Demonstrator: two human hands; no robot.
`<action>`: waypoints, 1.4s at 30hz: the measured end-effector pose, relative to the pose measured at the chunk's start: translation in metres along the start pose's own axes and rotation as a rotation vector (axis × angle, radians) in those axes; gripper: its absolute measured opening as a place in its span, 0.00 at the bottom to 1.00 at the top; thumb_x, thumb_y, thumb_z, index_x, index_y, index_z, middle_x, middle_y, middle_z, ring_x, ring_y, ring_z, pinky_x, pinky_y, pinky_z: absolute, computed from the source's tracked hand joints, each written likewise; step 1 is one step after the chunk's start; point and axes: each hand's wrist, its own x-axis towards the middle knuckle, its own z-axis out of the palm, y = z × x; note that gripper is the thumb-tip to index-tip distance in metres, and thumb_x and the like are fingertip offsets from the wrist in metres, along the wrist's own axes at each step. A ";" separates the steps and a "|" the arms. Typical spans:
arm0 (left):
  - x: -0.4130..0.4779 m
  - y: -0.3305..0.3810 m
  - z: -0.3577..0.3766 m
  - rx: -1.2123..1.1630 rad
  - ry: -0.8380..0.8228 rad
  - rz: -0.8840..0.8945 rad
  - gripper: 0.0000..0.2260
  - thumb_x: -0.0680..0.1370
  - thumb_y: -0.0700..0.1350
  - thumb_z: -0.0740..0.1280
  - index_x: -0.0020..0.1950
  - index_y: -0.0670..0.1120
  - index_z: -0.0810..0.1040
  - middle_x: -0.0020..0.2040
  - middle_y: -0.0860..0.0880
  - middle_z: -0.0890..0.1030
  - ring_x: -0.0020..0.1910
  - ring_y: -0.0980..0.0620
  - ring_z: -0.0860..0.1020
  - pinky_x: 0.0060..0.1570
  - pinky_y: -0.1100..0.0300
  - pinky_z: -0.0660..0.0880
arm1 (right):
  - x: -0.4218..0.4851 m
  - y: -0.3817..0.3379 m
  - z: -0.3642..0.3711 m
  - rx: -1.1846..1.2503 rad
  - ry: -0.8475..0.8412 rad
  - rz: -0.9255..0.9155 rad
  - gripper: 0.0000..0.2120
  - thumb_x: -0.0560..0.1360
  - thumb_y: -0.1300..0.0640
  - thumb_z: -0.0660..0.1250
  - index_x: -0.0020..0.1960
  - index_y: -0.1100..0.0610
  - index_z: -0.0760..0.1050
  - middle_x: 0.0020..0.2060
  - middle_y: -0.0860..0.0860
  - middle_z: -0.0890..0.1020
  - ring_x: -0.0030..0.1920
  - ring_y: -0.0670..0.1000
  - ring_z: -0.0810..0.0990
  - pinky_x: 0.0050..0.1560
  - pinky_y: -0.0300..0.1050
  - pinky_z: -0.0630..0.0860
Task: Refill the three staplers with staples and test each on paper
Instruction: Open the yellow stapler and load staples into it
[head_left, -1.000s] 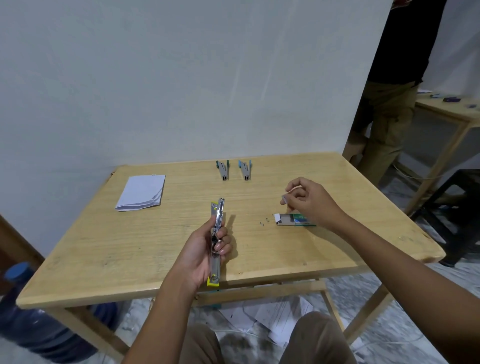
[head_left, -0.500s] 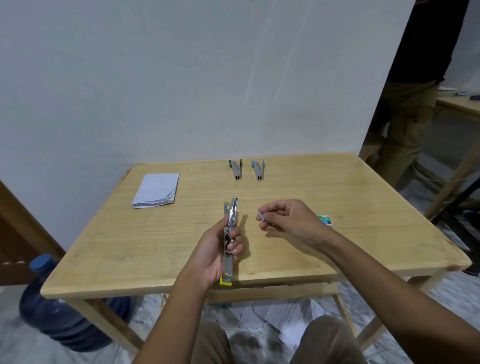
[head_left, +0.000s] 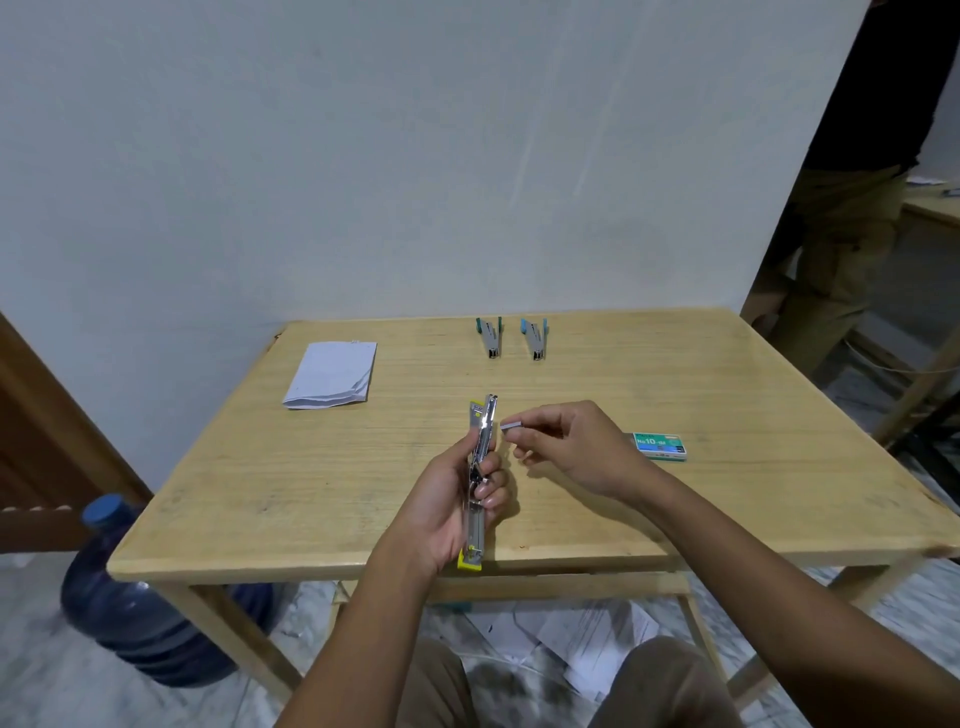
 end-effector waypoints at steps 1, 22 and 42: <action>0.000 0.000 0.000 0.001 -0.001 0.000 0.21 0.81 0.55 0.60 0.32 0.44 0.68 0.24 0.48 0.63 0.22 0.53 0.64 0.25 0.63 0.62 | 0.002 0.000 0.001 -0.066 0.006 -0.040 0.07 0.76 0.60 0.70 0.51 0.52 0.84 0.41 0.47 0.85 0.41 0.44 0.82 0.45 0.41 0.81; -0.002 0.002 0.005 -0.106 0.002 -0.017 0.18 0.82 0.52 0.59 0.36 0.43 0.68 0.24 0.48 0.64 0.20 0.53 0.65 0.21 0.64 0.65 | 0.017 -0.019 0.007 -0.667 -0.058 -0.182 0.10 0.79 0.54 0.67 0.57 0.53 0.83 0.46 0.47 0.83 0.45 0.45 0.79 0.49 0.39 0.74; 0.001 0.000 0.002 -0.126 0.010 0.030 0.12 0.81 0.48 0.61 0.41 0.43 0.71 0.28 0.50 0.67 0.21 0.55 0.64 0.21 0.65 0.63 | 0.022 -0.038 0.019 -0.728 0.024 -0.012 0.10 0.79 0.56 0.66 0.50 0.55 0.86 0.41 0.52 0.86 0.42 0.52 0.82 0.41 0.45 0.75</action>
